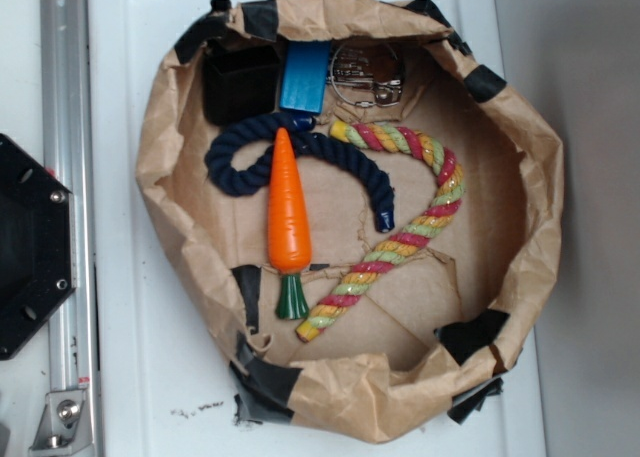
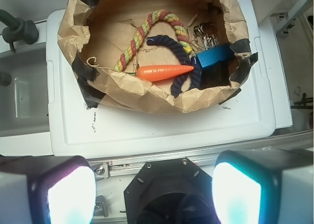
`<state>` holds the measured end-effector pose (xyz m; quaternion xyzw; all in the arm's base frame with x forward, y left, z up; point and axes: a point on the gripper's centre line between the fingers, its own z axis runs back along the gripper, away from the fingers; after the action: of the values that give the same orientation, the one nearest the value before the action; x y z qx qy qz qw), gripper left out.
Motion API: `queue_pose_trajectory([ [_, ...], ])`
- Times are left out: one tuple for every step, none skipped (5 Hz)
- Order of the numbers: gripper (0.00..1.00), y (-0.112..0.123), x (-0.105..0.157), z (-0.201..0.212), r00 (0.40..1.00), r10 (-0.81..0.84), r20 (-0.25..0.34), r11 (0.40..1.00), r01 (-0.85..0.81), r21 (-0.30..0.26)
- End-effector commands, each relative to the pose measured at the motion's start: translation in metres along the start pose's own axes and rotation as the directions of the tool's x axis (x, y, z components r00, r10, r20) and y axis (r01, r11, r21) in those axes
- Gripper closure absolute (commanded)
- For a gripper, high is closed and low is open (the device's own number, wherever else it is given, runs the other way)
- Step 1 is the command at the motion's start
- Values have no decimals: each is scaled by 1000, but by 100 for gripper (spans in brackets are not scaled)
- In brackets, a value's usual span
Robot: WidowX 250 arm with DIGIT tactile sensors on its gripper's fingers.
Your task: Grab the multicolored rope.
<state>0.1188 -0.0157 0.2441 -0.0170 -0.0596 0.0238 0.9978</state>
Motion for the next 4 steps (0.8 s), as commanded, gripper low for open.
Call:
queue_pose_trajectory([
  [0,0,0,0,1000,0,0,1000,0,0],
  [0,-8,46,-31,997,-16,78,1000,16,2],
  [0,-12,93,-70,987,107,119,984,-88,-154],
  [0,-14,135,-110,968,227,109,968,-211,-136],
])
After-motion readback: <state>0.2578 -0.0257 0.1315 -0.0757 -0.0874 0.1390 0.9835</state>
